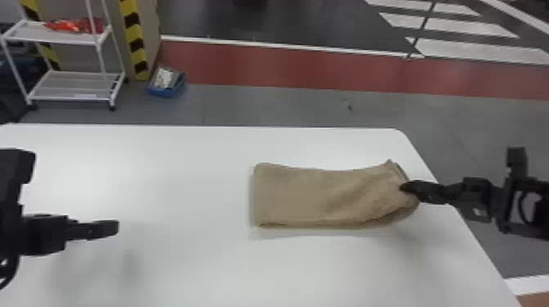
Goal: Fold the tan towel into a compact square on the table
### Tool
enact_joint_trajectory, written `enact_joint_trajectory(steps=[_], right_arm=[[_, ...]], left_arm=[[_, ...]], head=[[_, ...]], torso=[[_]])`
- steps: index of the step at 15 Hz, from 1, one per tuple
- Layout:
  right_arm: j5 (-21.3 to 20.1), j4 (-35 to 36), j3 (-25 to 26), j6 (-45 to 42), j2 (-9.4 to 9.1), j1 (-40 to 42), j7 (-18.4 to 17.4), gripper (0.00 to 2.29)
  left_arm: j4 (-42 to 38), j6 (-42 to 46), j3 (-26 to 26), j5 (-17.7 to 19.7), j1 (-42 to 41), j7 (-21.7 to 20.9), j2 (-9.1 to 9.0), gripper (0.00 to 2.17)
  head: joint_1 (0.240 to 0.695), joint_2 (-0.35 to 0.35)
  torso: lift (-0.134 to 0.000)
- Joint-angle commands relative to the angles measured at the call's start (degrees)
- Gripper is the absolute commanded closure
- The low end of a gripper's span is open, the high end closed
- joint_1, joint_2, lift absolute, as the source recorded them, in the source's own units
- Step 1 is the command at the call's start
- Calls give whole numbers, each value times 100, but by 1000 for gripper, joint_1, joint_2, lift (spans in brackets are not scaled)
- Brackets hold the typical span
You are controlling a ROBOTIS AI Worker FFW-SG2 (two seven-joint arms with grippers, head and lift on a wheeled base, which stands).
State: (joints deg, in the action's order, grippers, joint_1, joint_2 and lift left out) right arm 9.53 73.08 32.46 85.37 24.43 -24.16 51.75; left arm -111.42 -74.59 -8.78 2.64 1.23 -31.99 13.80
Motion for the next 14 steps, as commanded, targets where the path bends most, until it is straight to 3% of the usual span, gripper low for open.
enact_joint_trajectory(steps=[1, 5, 8, 11, 13, 14], right_arm=[[260, 251, 340, 196, 79, 96, 99, 1335], [664, 514, 893, 471, 457, 210, 151, 1335], [822, 629, 1096, 471, 589, 166, 143, 1332], [1104, 822, 1043, 471, 439, 149, 107, 1332], [1068, 998, 779, 471, 88, 158, 107, 1332], [1068, 1007, 630, 471, 0, 140, 99, 1332]], left_arm=[[-2, -8, -1, 0, 0, 0, -8, 80], [-2, -8, -1, 0, 9, 0, -8, 80], [-2, -26, 7, -18, 26, 0, -8, 80], [-20, -61, 43, -35, 26, 0, -26, 80], [-46, -114, 34, -44, 0, 0, -26, 80], [-81, -131, 25, -53, -35, -9, -26, 80]], head=[[695, -168], [695, -194], [695, -234], [695, -249], [695, -236], [695, -222]], torso=[[-124], [-124], [-124], [-124], [-124], [-124]])
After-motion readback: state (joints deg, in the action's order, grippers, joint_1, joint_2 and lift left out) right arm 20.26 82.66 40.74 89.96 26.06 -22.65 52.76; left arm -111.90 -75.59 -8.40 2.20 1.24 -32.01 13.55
